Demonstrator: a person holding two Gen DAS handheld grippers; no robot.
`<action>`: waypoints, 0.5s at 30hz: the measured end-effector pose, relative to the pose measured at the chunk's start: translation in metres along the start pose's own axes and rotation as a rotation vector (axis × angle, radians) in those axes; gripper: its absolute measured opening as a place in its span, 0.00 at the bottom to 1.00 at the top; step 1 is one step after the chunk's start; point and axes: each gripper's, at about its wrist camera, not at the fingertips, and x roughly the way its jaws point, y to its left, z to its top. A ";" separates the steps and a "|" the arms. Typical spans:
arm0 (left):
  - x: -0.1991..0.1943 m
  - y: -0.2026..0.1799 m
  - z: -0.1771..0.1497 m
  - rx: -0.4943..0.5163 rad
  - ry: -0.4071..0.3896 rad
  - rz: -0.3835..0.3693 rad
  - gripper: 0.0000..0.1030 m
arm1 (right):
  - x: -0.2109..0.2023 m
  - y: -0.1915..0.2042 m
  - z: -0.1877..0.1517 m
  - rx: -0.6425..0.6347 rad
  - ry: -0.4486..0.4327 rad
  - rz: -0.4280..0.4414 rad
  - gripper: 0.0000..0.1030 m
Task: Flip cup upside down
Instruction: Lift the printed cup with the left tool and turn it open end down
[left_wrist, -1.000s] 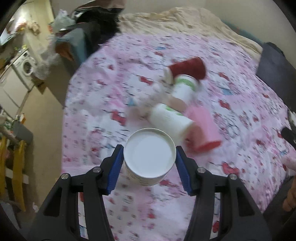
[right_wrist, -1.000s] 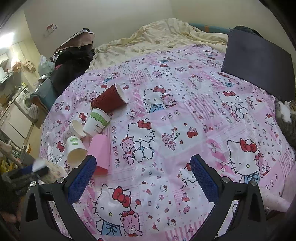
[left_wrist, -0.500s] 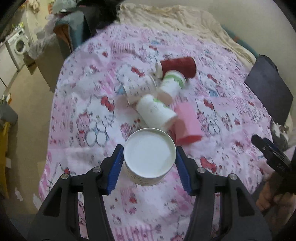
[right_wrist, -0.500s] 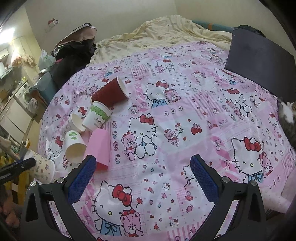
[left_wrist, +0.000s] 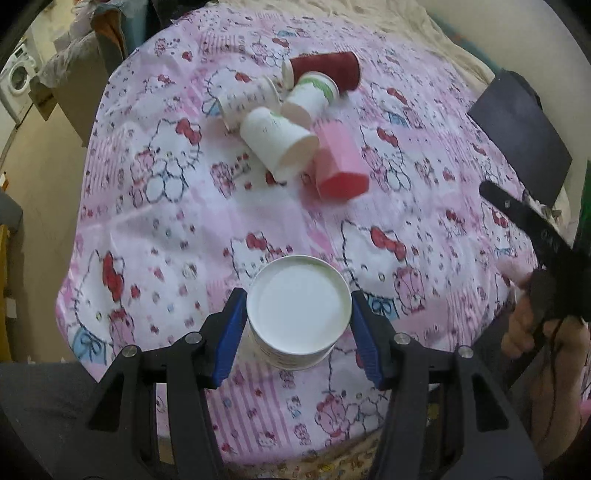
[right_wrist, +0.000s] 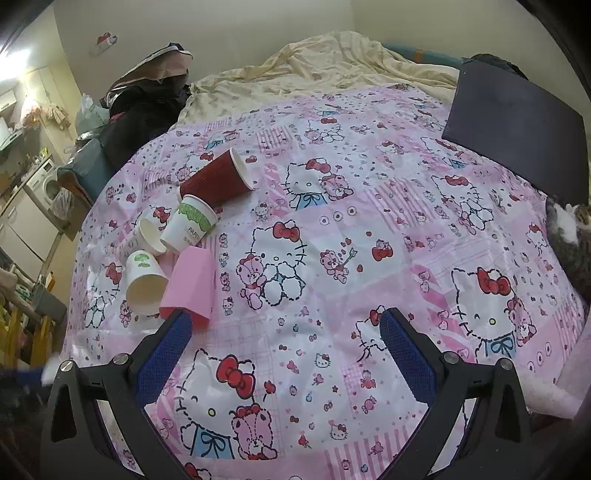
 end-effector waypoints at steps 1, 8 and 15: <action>0.000 -0.001 -0.003 -0.008 0.001 -0.005 0.50 | -0.001 0.000 0.000 0.002 -0.001 0.003 1.00; -0.015 -0.013 -0.004 0.037 -0.082 0.048 0.50 | -0.011 0.009 -0.007 -0.052 0.030 0.124 1.00; 0.027 -0.021 -0.003 0.029 0.147 -0.047 0.50 | -0.023 0.029 -0.025 -0.218 0.044 0.127 0.99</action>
